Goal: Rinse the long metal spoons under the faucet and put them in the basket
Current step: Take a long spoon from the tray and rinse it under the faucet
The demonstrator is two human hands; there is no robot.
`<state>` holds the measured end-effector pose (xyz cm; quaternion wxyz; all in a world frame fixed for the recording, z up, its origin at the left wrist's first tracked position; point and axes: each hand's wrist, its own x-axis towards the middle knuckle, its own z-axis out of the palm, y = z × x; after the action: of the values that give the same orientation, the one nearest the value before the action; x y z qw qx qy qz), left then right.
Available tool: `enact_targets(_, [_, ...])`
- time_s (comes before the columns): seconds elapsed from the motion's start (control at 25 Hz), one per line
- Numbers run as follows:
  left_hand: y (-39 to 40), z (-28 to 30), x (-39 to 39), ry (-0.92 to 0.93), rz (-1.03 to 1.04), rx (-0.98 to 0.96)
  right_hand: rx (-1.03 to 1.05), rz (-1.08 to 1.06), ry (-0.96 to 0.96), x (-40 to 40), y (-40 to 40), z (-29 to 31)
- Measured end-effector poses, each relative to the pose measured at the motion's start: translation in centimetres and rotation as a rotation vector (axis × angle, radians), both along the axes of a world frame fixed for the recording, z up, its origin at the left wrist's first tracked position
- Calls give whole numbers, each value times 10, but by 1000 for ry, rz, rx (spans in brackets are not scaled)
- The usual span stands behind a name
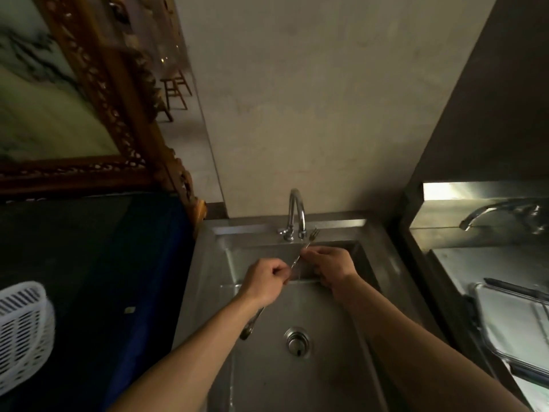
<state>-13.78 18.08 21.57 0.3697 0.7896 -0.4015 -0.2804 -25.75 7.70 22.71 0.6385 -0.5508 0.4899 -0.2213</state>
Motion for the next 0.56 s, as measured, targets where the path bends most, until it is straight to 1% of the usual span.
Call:
enact_targets(0.16, [13,-25,18,-3,-33,77,15,-36,64,13,10,-23])
enact_targets(0.36, [10,-52,23,54,-38,91,17,-49,119,18,4,-47])
enact_targets(0.56, [-5,-87,20,70,-42,178,154,-84,89,20,-16,-90])
